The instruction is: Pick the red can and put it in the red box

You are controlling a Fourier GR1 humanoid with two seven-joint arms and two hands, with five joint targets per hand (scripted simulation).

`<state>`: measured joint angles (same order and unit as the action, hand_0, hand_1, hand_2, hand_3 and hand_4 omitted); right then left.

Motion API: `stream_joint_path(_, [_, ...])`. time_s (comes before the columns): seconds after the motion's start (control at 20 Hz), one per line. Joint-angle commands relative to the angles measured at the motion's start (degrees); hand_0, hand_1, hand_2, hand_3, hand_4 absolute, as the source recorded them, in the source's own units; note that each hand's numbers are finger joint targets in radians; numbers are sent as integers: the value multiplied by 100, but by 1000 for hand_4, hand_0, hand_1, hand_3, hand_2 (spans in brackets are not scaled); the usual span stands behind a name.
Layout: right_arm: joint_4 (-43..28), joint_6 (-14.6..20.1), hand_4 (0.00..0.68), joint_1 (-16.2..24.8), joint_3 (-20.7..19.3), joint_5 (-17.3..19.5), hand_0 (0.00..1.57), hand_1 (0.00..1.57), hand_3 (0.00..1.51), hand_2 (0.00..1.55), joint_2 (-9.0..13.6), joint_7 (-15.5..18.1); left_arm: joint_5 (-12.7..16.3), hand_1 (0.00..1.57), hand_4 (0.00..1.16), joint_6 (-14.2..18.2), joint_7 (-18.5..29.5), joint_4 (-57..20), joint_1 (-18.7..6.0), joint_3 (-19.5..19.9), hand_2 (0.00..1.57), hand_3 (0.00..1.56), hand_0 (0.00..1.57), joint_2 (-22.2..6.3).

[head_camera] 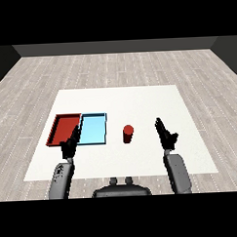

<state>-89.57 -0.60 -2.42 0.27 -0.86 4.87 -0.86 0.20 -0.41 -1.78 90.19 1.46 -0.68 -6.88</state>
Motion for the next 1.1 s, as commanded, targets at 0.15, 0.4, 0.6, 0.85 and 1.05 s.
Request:
stream_joint_path(0.15, [190,-143,0,72,-288,1,0,0,0,0,112,128,-72,0,0,5,39,-52,-221,115,0,0,0,158])
stream_joint_path(0.4, [-85,-411,0,-140,-555,-410,0,0,0,0,108,1480,302,0,0,-78,1645,750,-364,313,0,0,0,296])
stream_joint_path(0.6, [128,-569,0,78,-535,-353,0,0,0,0,85,2070,173,0,0,-25,2213,41,-664,234,0,0,0,529])
stream_joint_path(0.85, [287,-672,0,220,-585,-369,0,0,0,0,65,2263,203,0,0,-106,2258,-209,-805,397,0,0,0,372])
stream_joint_path(1.05, [769,-762,0,48,-713,-365,0,0,0,0,122,2576,138,0,0,-87,2425,208,-350,154,0,0,0,548])
